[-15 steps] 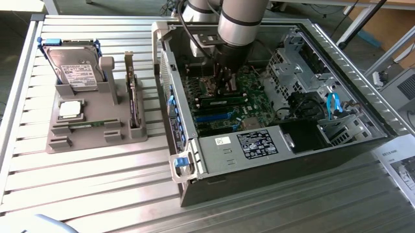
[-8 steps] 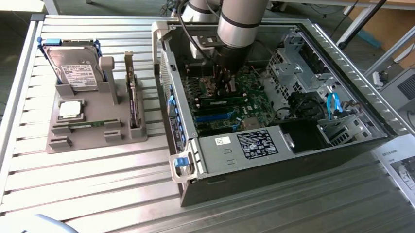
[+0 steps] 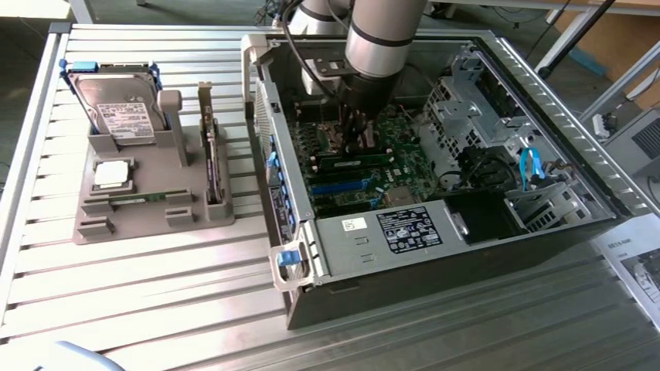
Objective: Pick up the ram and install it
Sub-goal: 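Press down the ram until it locks into place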
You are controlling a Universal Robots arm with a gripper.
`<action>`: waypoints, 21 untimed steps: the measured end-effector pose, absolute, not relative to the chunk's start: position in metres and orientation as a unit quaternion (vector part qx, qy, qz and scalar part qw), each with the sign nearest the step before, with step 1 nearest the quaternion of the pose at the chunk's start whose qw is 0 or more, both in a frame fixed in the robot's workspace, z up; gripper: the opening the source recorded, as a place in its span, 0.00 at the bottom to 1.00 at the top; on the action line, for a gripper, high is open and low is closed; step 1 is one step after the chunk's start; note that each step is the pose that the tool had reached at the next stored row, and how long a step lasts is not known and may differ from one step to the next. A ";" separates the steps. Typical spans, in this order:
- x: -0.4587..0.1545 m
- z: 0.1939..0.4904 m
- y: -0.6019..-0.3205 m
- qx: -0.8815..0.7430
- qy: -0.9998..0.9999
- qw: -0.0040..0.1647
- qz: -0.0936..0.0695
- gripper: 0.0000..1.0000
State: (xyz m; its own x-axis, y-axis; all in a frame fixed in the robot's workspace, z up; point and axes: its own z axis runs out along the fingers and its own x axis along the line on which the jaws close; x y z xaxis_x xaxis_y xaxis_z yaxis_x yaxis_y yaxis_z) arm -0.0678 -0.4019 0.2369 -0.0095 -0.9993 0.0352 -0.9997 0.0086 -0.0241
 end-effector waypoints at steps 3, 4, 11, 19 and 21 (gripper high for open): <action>-0.068 0.236 -0.402 0.704 -0.710 0.004 0.021 0.10; -0.068 0.236 -0.402 0.704 -0.710 0.004 0.021 0.10; -0.068 0.235 -0.402 0.704 -0.710 0.004 0.021 0.10; -0.068 0.234 -0.402 0.704 -0.710 0.004 0.021 0.10; -0.068 0.234 -0.402 0.704 -0.710 0.004 0.021 0.10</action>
State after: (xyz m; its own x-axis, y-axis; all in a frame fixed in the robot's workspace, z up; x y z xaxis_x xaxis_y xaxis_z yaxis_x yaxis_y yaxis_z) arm -0.0678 -0.4021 0.2339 -0.0095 -0.9993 0.0352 -0.9997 0.0086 -0.0242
